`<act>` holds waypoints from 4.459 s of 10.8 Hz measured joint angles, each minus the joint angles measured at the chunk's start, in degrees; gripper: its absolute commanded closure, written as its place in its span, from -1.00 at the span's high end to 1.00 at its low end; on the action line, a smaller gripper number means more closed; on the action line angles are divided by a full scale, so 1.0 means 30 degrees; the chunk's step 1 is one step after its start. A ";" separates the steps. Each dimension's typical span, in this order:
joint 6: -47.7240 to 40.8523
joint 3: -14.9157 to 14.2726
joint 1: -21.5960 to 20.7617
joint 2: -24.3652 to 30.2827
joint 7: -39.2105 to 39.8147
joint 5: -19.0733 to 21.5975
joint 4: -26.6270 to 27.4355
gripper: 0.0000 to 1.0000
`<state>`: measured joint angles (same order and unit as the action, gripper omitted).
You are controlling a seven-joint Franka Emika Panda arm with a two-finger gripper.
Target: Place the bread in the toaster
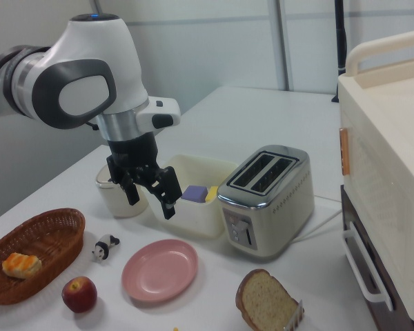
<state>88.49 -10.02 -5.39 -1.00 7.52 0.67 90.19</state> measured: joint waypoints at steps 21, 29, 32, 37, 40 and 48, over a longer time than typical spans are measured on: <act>0.0054 -0.0143 0.0213 -0.0026 -0.0030 -0.0347 0.0076 1.00; 0.0065 -0.0068 0.0186 -0.0344 -0.0015 -0.0573 0.0163 1.00; 0.0646 -0.0063 0.0184 -0.0483 -0.0011 -0.1040 0.0164 1.00; 0.3930 -0.0503 0.0401 -0.1392 0.0828 -0.3323 0.1220 1.00; 0.6419 -0.1274 0.0729 -0.2990 0.1009 -0.4295 0.2019 1.00; 0.8348 -0.1178 0.0690 -0.5827 0.0995 -0.5670 0.2478 0.32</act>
<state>113.53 -13.56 -3.32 -18.49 10.50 -16.34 97.62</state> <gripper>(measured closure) 0.075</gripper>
